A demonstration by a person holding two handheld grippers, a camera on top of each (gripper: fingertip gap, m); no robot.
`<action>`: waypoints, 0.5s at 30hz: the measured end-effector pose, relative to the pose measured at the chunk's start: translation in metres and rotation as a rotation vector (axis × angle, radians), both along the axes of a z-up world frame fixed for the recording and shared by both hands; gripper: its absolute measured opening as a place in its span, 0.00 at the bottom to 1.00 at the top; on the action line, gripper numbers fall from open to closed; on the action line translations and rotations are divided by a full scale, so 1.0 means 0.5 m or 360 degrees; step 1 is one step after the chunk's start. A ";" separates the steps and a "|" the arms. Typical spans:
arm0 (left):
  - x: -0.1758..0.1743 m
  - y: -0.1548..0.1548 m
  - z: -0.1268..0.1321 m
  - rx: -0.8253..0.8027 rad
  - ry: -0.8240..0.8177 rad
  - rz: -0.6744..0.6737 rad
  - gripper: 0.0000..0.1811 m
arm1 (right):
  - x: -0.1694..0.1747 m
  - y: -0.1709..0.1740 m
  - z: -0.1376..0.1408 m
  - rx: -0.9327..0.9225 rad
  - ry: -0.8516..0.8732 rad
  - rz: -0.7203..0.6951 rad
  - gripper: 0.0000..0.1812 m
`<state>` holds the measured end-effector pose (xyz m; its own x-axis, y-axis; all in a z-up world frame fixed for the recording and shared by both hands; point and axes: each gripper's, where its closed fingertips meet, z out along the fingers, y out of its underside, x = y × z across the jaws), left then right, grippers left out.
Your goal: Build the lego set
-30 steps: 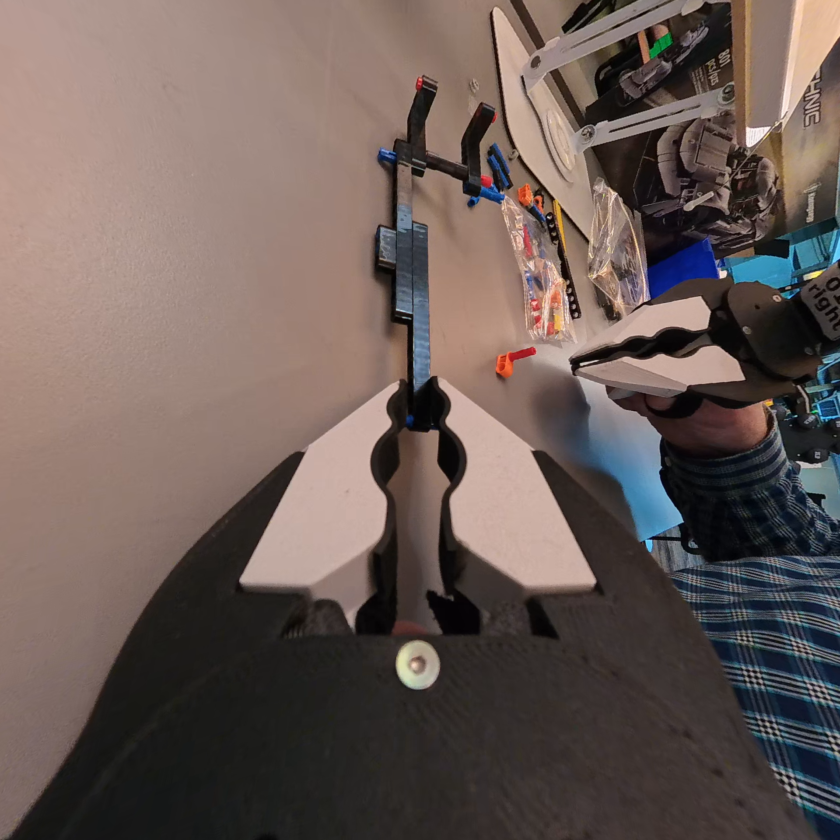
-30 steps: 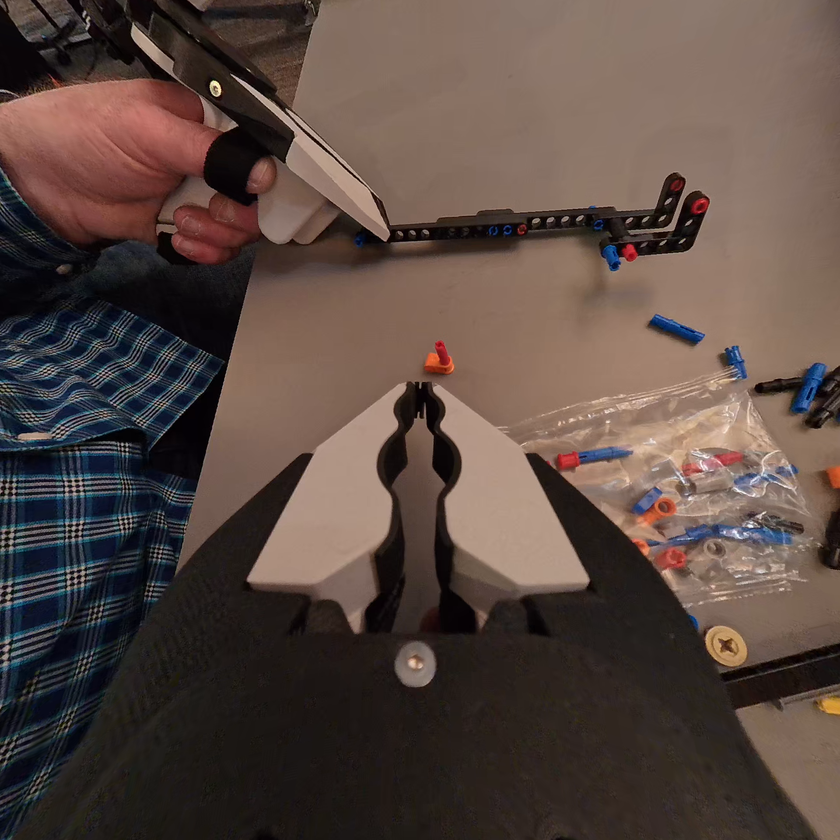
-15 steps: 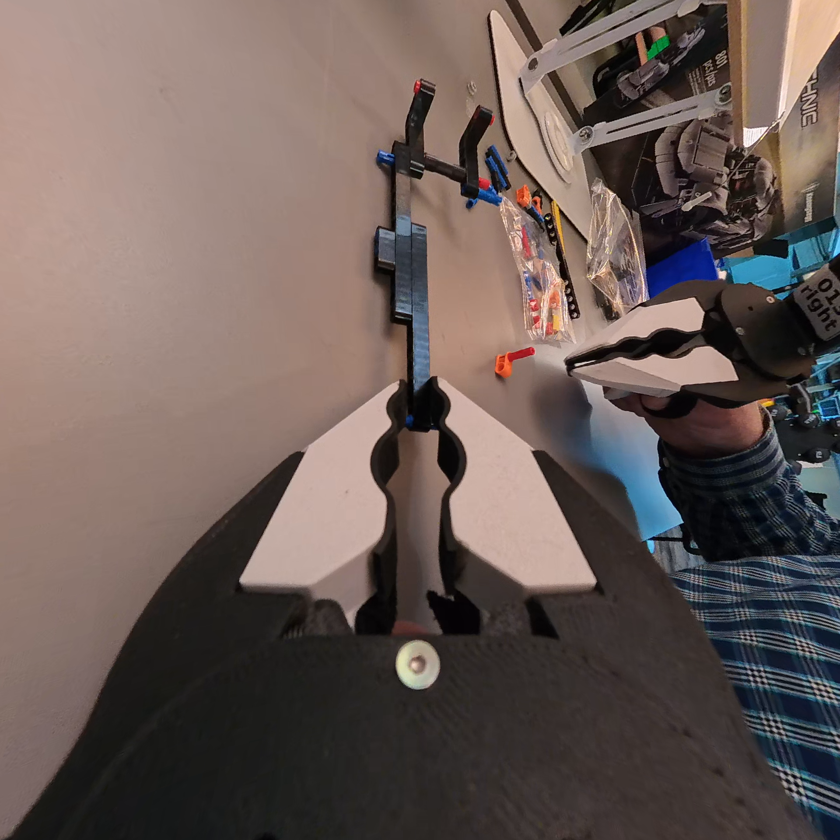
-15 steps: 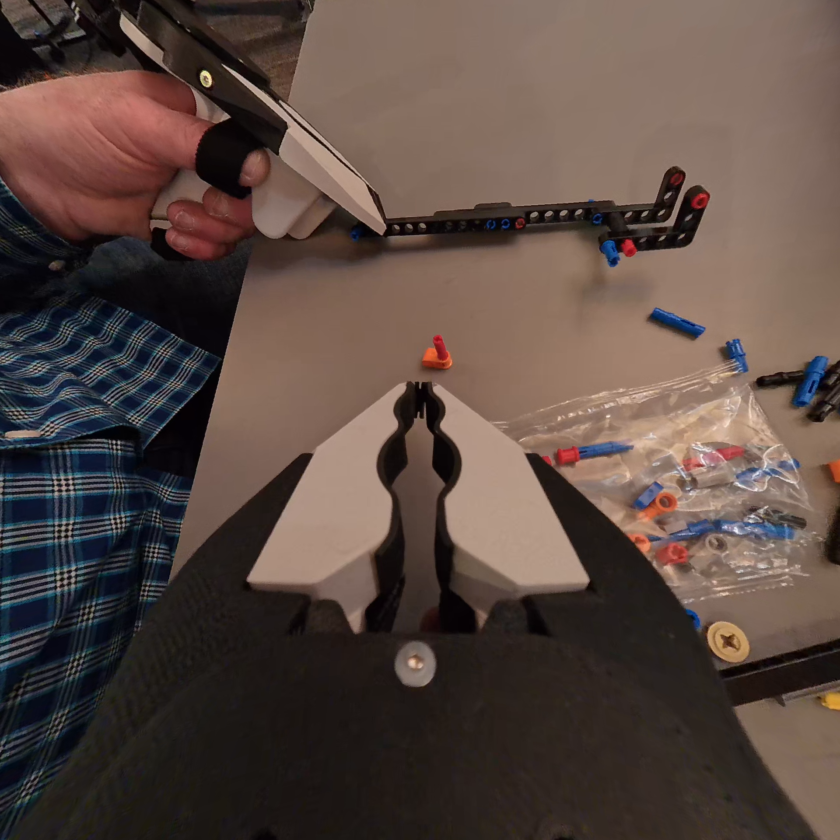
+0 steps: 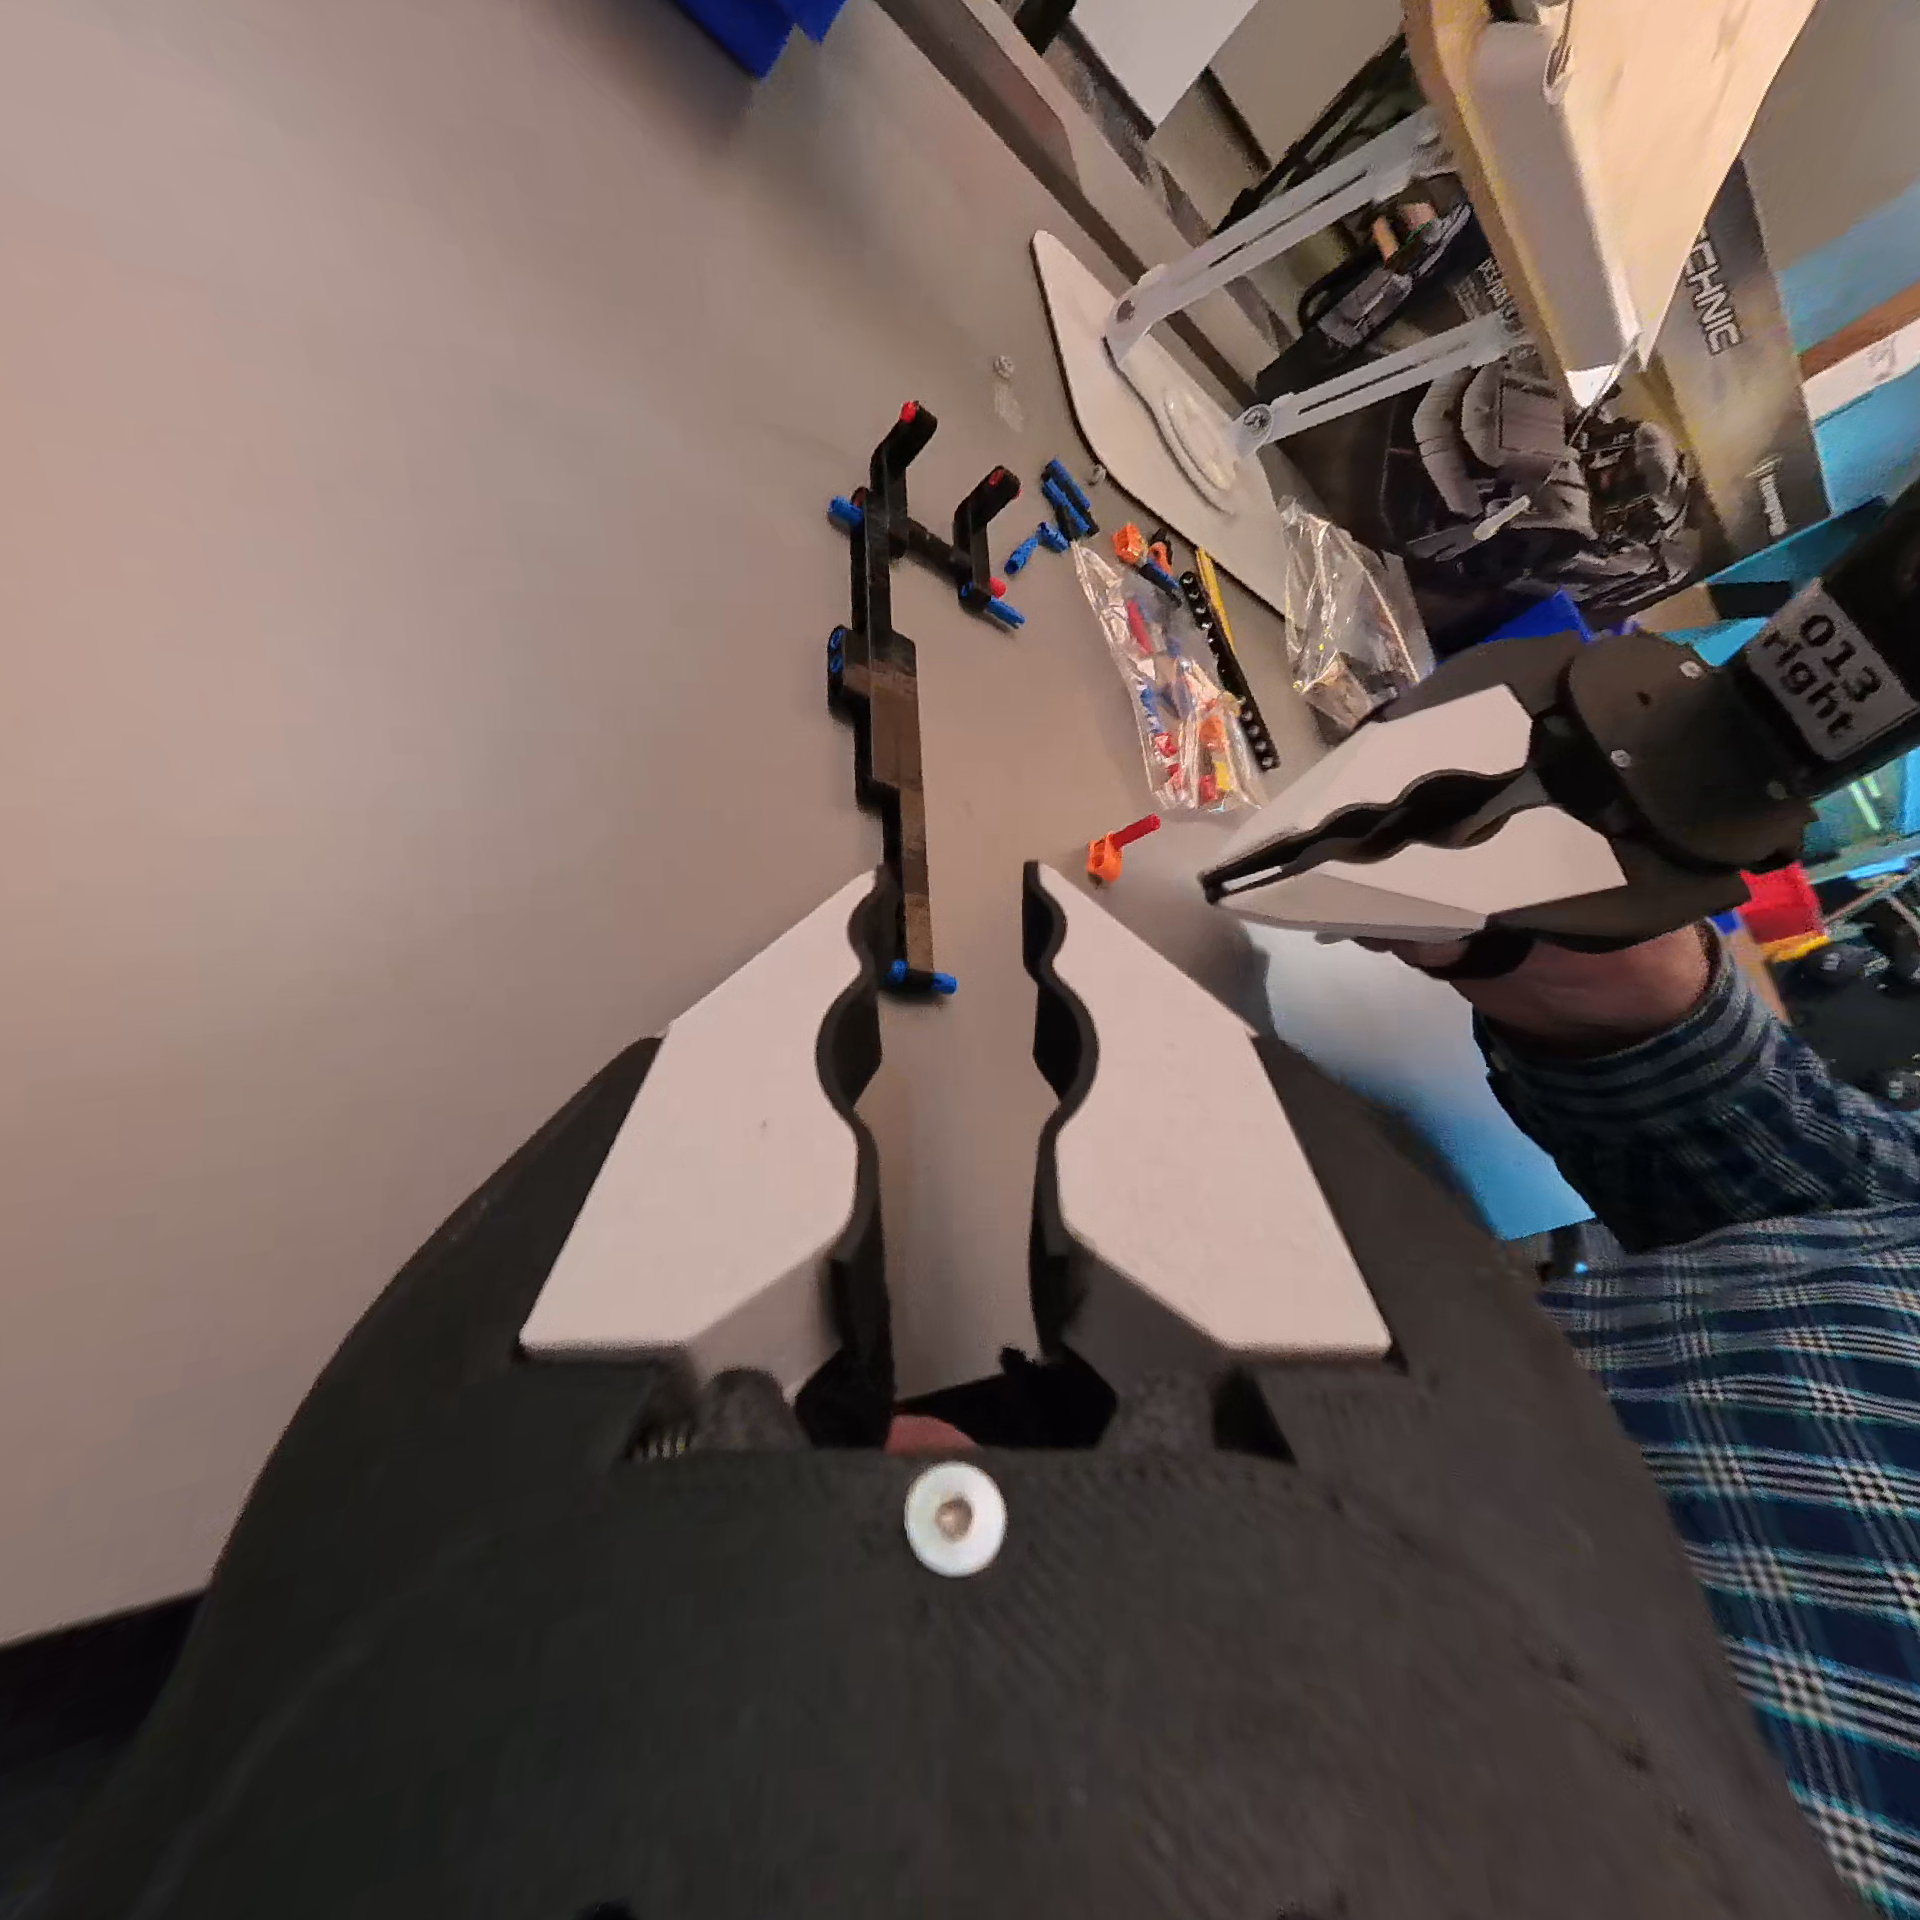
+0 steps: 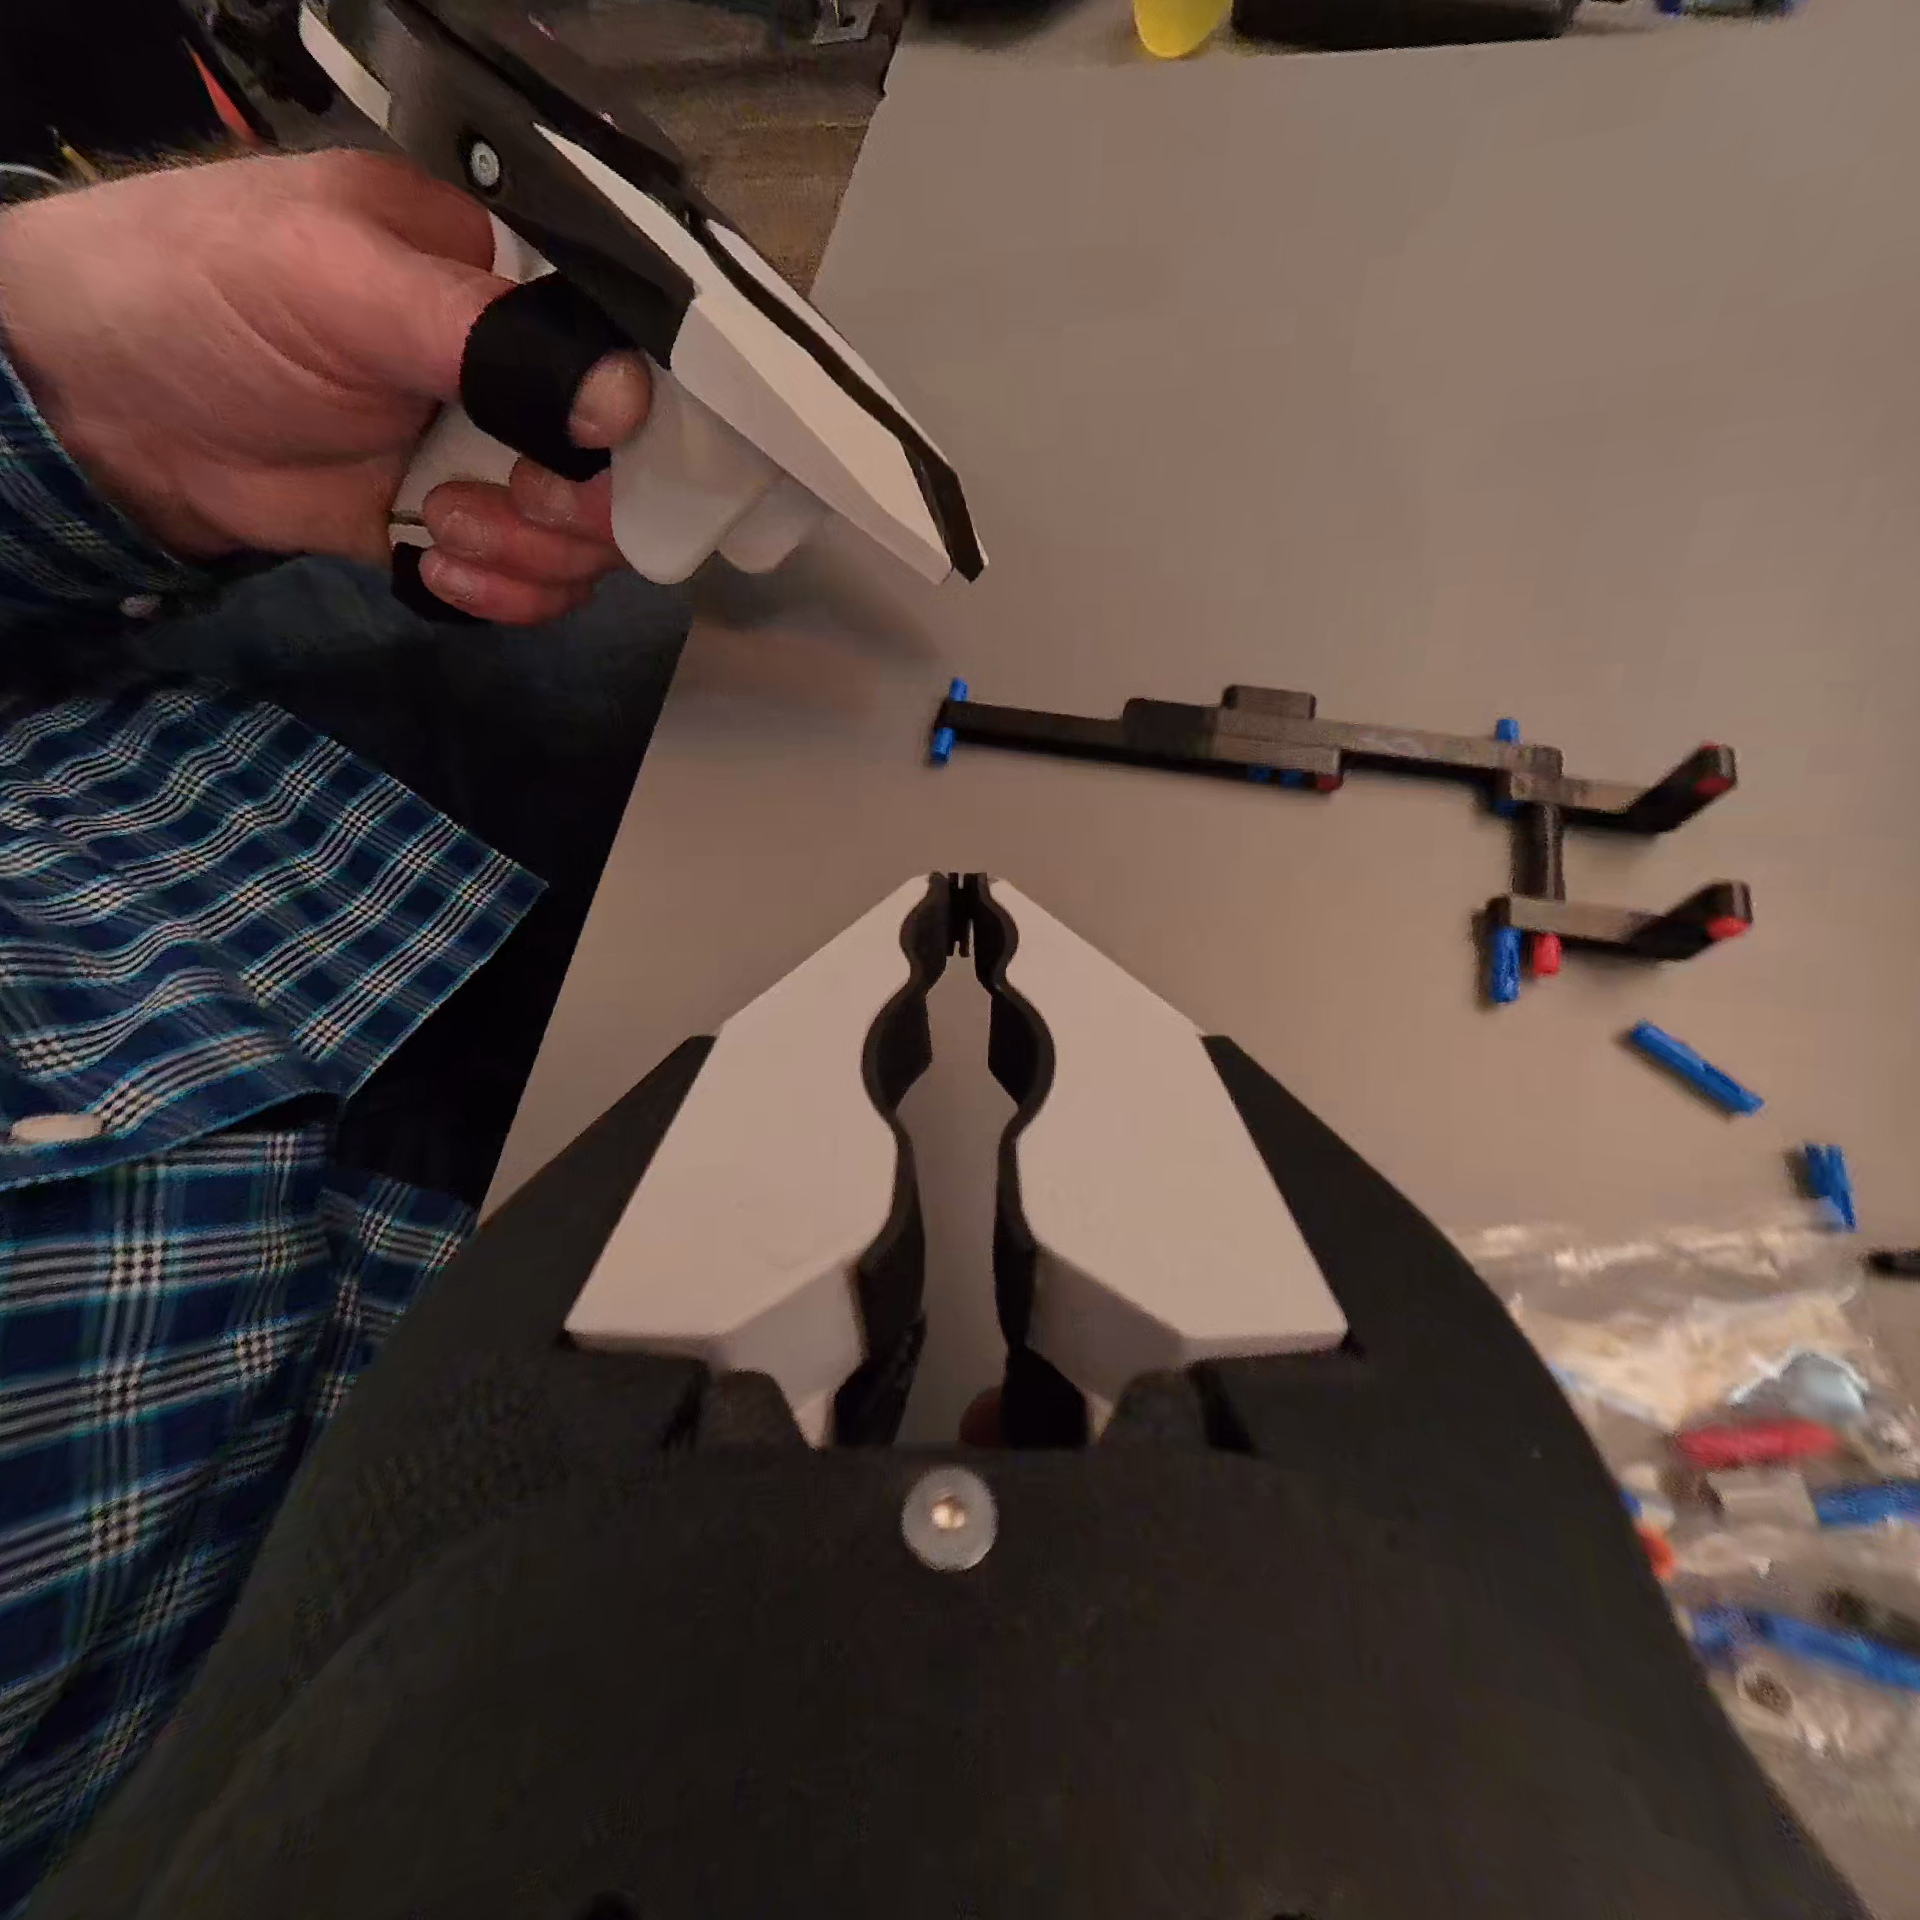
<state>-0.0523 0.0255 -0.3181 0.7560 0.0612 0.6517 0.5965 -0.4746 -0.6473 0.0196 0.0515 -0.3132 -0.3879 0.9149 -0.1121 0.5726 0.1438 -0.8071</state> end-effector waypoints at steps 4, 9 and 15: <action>0.018 -0.004 -0.003 -0.0032 0.0113 -0.0065 0.13 | -0.029 -0.010 -0.010 0.0160 0.0061 0.0031 0.00; 0.044 0.002 -0.014 -0.0059 0.0262 -0.0148 0.12 | -0.034 -0.023 -0.047 0.0398 0.0019 0.0126 0.00; 0.049 0.006 -0.029 -0.0089 0.0303 -0.0176 0.12 | -0.028 -0.028 -0.085 0.0460 -0.0112 0.0178 0.01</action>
